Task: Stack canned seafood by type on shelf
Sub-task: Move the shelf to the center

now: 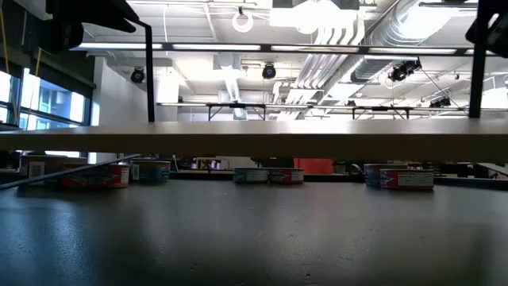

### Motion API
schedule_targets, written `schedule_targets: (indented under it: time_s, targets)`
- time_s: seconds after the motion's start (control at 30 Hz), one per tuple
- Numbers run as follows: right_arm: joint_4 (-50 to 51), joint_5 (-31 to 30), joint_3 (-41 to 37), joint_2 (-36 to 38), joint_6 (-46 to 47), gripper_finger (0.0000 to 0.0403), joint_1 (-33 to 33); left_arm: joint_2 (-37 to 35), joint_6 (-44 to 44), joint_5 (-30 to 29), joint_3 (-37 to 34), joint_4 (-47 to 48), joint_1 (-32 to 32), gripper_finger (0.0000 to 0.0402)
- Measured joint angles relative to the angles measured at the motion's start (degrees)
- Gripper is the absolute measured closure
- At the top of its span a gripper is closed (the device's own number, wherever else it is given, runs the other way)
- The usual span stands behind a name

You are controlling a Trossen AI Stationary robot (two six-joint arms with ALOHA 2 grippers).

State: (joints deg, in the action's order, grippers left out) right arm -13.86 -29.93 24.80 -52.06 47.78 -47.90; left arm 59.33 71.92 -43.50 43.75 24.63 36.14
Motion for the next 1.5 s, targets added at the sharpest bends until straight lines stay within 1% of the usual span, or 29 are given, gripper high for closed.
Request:
schedule_targets:
  time_s: [0.13, 0.2, 0.27, 0.33, 0.43, 0.53, 0.6, 0.67, 0.73, 0.87, 1.0, 1.1, 1.2, 1.37, 1.5]
  targets:
    - [3.8, 0.2, 2.5, 0.0, -0.9, 0.0325, 1.7, 0.0, -0.6, -0.1, 0.0, -1.0, 0.3, 0.0359]
    - [6.6, 1.1, 5.1, 0.0, -2.3, 0.0359, 2.2, 0.0, -1.4, 0.1, 0.0, -2.3, 0.5, 0.036]
    - [10.0, 0.7, 7.8, 0.1, -4.5, 0.0388, 3.2, 0.0, -2.0, 0.2, 0.5, -3.7, 0.5, 0.0364]
    - [15.4, -1.4, 11.0, 0.0, -6.8, 0.0396, 4.7, 0.0, -4.0, 0.5, 0.7, -5.7, 0.3, 0.037]
    - [25.9, -1.5, 17.0, 0.0, -6.8, 0.0392, 8.4, -0.1, -8.4, 1.3, 1.1, -8.7, -0.7, 0.0384]
    - [38.8, 0.4, 22.9, 0.0, -3.9, 0.0397, 12.9, -0.4, -11.2, 4.1, 2.0, -8.8, -2.6, 0.0397]
    - [44.8, 1.7, 26.1, 0.0, -4.2, 0.0399, 16.0, -0.3, -12.1, 6.9, 2.1, -8.5, -4.7, 0.04]
    - [48.7, 3.7, 28.7, 0.1, -6.3, 0.0397, 19.1, -0.3, -13.0, 9.1, 2.2, -8.3, -7.0, 0.04]
    - [51.3, 6.9, 30.8, 0.1, -7.2, 0.0397, 22.3, -0.5, -13.2, 12.1, 2.2, -7.7, -9.5, 0.0401]
    - [55.4, 16.1, 32.7, 0.1, -7.0, 0.0401, 30.7, -1.1, -14.2, 21.9, 2.1, -7.0, -14.8, 0.0401]
    - [55.7, 28.0, 32.7, 0.0, -7.3, 0.0401, 40.3, -4.7, -14.3, 30.3, 2.2, -6.2, -20.4, 0.0401]
    - [55.5, 37.6, 32.7, -0.5, -7.6, 0.04, 47.5, -7.8, -12.8, 37.3, 2.2, -3.5, -25.5, 0.0401]
    - [55.8, 45.7, 32.8, -1.5, -10.0, 0.04, 54.7, -10.3, -12.1, 42.0, 2.2, -0.1, -31.5, 0.0401]
    - [58.2, 53.2, 32.8, -5.4, -13.1, 0.04, 63.6, -11.2, -13.5, 47.5, 2.3, 6.6, -41.6, 0.0401]
    - [58.5, 57.0, 32.8, -8.9, -15.7, 0.04, 67.7, -9.7, -18.9, 52.2, 2.3, 7.5, -47.5, 0.0399]
